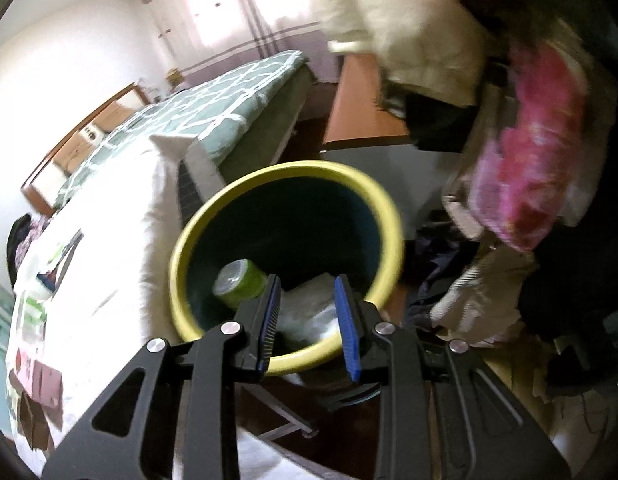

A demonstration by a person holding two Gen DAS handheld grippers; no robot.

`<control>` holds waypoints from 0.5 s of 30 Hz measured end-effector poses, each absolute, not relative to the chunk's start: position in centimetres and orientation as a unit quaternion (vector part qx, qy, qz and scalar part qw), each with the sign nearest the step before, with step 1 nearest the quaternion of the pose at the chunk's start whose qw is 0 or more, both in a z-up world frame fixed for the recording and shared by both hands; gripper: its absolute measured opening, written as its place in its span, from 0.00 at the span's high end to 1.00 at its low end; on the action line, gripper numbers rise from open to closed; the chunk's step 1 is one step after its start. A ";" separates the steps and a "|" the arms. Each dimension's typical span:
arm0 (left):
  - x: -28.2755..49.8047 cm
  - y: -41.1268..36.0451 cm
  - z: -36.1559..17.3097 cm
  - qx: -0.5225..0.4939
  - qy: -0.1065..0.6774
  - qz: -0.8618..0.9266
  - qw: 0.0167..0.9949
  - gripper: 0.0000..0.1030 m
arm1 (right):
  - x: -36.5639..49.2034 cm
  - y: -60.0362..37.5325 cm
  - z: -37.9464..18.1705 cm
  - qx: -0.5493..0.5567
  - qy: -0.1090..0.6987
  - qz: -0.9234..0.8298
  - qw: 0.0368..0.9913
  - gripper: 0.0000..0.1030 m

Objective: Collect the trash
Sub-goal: 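Move the right tool to the white toothpaste tube and grasp it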

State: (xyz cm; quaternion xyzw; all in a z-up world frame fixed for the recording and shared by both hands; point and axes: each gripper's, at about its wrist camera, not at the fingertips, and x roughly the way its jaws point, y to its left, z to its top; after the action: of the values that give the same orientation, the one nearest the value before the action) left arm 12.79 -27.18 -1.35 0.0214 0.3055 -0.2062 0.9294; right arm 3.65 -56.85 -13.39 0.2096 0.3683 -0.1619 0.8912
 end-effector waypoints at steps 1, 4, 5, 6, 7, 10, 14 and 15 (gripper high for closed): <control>12.6 -25.4 -1.2 0.020 0.302 -0.187 0.934 0.18 | 4.0 -56.1 -13.3 0.205 0.370 -0.154 0.893 0.74; 12.2 -19.8 -1.0 0.008 0.298 -0.127 0.946 0.14 | 5.3 -53.4 -12.9 0.188 0.379 -0.124 0.898 0.74; 12.1 -18.2 -1.0 0.004 0.298 -0.110 0.948 0.13 | 5.8 -52.2 -12.8 0.182 0.381 -0.112 0.900 0.74; 12.0 -16.8 -1.0 0.001 0.297 -0.097 0.950 0.13 | 6.4 -51.2 -12.6 0.175 0.383 -0.102 0.901 0.74; 11.9 -15.0 -1.1 -0.005 0.297 -0.079 0.952 0.13 | 6.9 -50.1 -12.5 0.168 0.385 -0.091 0.903 0.74; 11.6 -10.4 -1.2 -0.026 0.295 -0.039 0.954 0.13 | 8.5 -46.4 -11.8 0.147 0.391 -0.051 0.907 0.74; 11.0 -4.9 -1.5 -0.045 0.285 0.004 0.957 0.12 | 10.6 -41.7 -10.5 0.116 0.392 -0.008 0.913 0.73; 11.0 -3.9 -1.7 -0.048 0.284 0.010 0.958 0.12 | 11.3 -40.5 -10.1 0.109 0.391 0.001 0.914 0.71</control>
State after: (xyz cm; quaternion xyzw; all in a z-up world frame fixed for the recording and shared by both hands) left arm 10.96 -3.89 -1.66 -0.0482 0.2841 0.0103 0.9575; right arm 11.34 -40.53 -10.07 0.1095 0.3907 0.0013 0.9140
